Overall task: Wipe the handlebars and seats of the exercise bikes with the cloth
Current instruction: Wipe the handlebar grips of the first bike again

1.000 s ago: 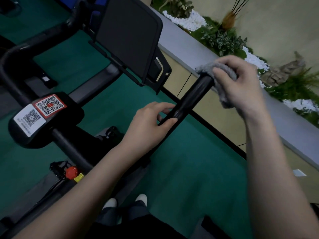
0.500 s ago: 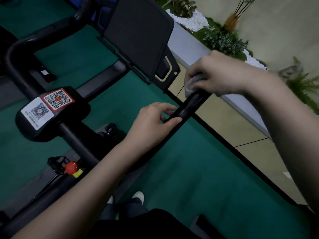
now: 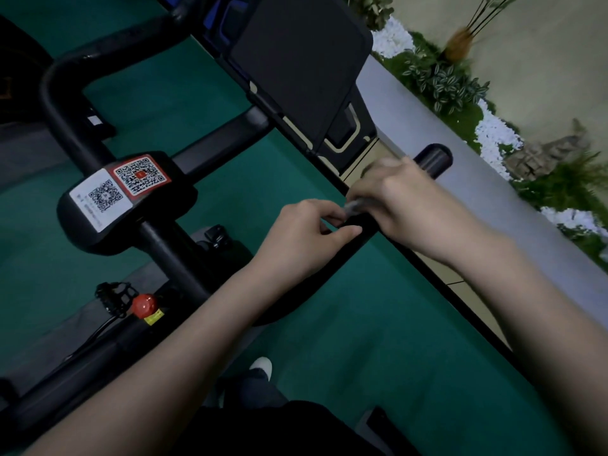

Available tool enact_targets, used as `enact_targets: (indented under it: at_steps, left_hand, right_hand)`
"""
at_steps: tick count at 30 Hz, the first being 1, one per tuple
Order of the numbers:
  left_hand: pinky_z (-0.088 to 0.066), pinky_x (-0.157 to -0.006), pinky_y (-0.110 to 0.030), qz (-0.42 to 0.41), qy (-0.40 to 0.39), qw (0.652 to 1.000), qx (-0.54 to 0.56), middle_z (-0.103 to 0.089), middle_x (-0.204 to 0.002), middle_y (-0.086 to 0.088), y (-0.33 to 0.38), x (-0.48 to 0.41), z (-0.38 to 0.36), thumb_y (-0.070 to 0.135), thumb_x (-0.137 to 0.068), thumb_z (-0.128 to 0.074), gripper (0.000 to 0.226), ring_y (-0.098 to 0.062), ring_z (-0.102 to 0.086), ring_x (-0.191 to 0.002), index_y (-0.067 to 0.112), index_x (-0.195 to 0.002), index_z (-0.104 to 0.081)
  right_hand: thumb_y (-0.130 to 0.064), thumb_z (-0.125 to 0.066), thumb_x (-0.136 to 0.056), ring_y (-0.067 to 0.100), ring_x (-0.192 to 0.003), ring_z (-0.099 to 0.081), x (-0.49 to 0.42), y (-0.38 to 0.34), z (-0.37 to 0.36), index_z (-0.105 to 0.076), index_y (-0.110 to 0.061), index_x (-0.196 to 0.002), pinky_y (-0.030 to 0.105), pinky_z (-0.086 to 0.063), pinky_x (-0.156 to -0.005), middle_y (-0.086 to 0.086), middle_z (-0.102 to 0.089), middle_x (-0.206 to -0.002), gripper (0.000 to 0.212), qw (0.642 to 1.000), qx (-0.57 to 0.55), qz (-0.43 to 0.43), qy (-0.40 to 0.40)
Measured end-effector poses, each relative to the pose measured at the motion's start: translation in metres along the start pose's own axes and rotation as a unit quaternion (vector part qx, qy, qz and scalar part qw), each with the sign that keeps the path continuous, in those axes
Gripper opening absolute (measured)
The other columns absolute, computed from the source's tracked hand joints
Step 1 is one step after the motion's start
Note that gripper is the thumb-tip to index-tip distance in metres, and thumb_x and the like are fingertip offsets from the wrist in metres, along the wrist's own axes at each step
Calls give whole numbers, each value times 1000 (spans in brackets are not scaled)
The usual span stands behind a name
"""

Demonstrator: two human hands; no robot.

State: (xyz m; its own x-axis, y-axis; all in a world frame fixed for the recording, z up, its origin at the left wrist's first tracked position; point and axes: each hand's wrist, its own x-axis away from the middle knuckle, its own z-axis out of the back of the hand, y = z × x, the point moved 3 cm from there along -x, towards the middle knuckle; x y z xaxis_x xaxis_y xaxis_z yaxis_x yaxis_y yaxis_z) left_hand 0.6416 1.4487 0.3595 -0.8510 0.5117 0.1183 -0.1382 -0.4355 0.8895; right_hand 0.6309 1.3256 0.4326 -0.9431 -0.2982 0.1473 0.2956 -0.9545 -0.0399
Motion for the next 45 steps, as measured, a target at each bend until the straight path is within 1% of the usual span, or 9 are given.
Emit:
enact_targets:
  at_steps: [6,12,16,19,23,25,33,37,45]
  left_hand:
    - [-46,-80,-20,-14,-2,1000,0,-63,-86,18,0,3,3,38,-83,-69,21,-6,-62,-82,25,-99,-71]
    - [-47,-78,-20,-14,-3,1000,0,-63,-84,18,1,3,3,37,-83,-70,17,-5,-62,-81,27,-96,-72]
    - [-48,-76,-20,-13,0,1000,6,-61,-81,23,2,3,3,35,-83,-70,16,-4,-62,-80,29,-98,-71]
    - [-47,-79,-21,-25,2,1000,1,-65,-96,16,5,3,1,41,-85,-67,30,-3,-61,-84,27,-111,-67]
    - [-47,-79,-22,-48,2,998,-32,-63,-103,13,10,4,-3,42,-84,-66,33,-5,-57,-86,30,-115,-65]
    - [-44,-74,-18,-55,2,997,-45,-62,-102,14,10,5,-4,39,-84,-67,30,-4,-55,-85,32,-114,-65]
    - [-41,-70,-11,-69,8,996,-62,-62,-102,13,11,5,-5,38,-85,-66,31,-3,-55,-85,30,-115,-64]
    - [-43,-73,-16,-68,16,995,-65,-62,-103,12,12,5,-5,37,-86,-67,33,-5,-56,-87,28,-117,-64]
    - [-39,-70,-5,-79,29,994,-66,-61,-102,11,13,8,-4,34,-86,-68,32,-6,-56,-87,25,-117,-65]
  right_hand:
    - [1,-59,-89,31,-93,-56,33,-4,-27,-71,-1,-97,39,-39,-80,8,-69,-91,15,959,-42,-42,278]
    - [18,-59,-84,28,-95,-54,54,-10,-71,-71,6,-96,41,-46,-80,15,-69,-96,21,886,-35,-85,454]
    - [18,-59,-82,30,-93,-53,51,0,-64,-70,9,-96,27,-43,-87,23,-63,-93,20,768,-89,-220,595]
    - [8,-57,-85,26,-95,-59,45,10,-48,-68,4,-98,33,-49,-88,20,-62,-96,17,657,-233,-294,654]
    - [2,-51,-93,25,-97,-60,32,40,-36,-60,5,-107,47,-47,-99,14,-62,-100,17,489,-488,-338,639]
    - [-1,-48,-97,26,-93,-57,28,49,-41,-58,3,-104,49,-46,-98,14,-61,-96,13,435,-608,-313,587]
    - [-7,-44,-100,11,-79,-65,30,38,-78,-59,-7,-99,28,-54,-75,-1,-69,-85,16,423,-746,-256,446]
    - [-3,-42,-99,16,-86,-64,32,38,-87,-59,-8,-102,33,-52,-86,5,-67,-94,18,448,-764,-252,391]
    - [4,-40,-97,21,-99,-65,37,22,-108,-58,-10,-113,34,-51,-92,10,-67,-110,28,495,-776,-234,312]
